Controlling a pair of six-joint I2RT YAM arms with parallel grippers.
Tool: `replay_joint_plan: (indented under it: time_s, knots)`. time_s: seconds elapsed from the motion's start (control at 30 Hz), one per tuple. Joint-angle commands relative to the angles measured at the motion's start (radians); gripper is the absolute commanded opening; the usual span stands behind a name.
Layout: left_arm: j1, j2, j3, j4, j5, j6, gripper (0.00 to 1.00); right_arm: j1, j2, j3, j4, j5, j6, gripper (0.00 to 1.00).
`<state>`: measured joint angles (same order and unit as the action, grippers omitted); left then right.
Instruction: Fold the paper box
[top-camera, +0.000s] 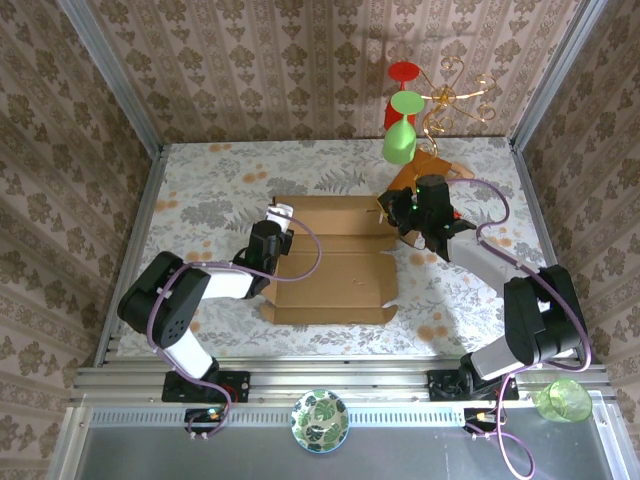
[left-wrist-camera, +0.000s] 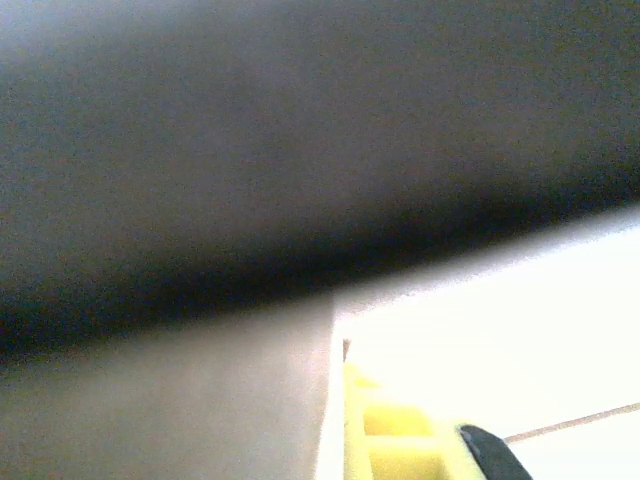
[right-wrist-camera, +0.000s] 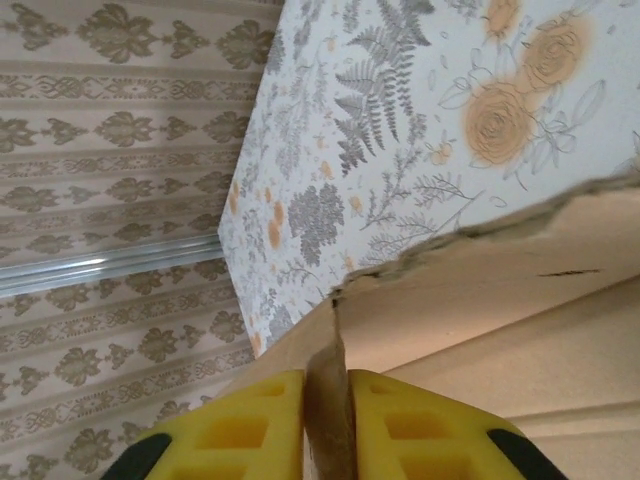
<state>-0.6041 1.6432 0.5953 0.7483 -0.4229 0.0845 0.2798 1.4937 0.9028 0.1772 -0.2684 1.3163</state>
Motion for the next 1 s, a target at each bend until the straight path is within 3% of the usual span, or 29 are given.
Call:
replay_joint_plan:
  time_s: [0.0, 0.13, 0.23, 0.4, 0.5, 0.63, 0.97]
  knots:
    - [-0.005, 0.011, 0.004, -0.019, 0.015, 0.006, 0.0, 0.001, -0.006, 0.008, 0.015, -0.002, 0.003, 0.22]
    - [-0.002, 0.001, 0.006, -0.033, 0.022, 0.006, 0.0, -0.022, -0.093, -0.05, -0.015, 0.053, -0.028, 0.45]
    - [-0.002, -0.006, 0.006, -0.04, 0.026, 0.007, 0.0, -0.053, -0.2, -0.134, -0.041, 0.074, -0.041, 0.53]
    - [0.0, -0.007, 0.008, -0.044, 0.026, 0.013, 0.0, -0.07, -0.333, -0.257, -0.148, 0.093, -0.106, 0.52]
    - [0.001, -0.003, 0.015, -0.044, 0.032, 0.022, 0.0, -0.069, -0.334, -0.331, -0.129, 0.102, -0.103, 0.43]
    - [0.002, 0.009, 0.017, -0.042, 0.038, 0.032, 0.0, -0.057, -0.233, -0.39, 0.035, 0.132, -0.107, 0.43]
    - [0.003, 0.013, 0.036, -0.054, 0.051, 0.035, 0.0, -0.049, 0.086, -0.31, 0.245, 0.14, -0.133, 0.49]
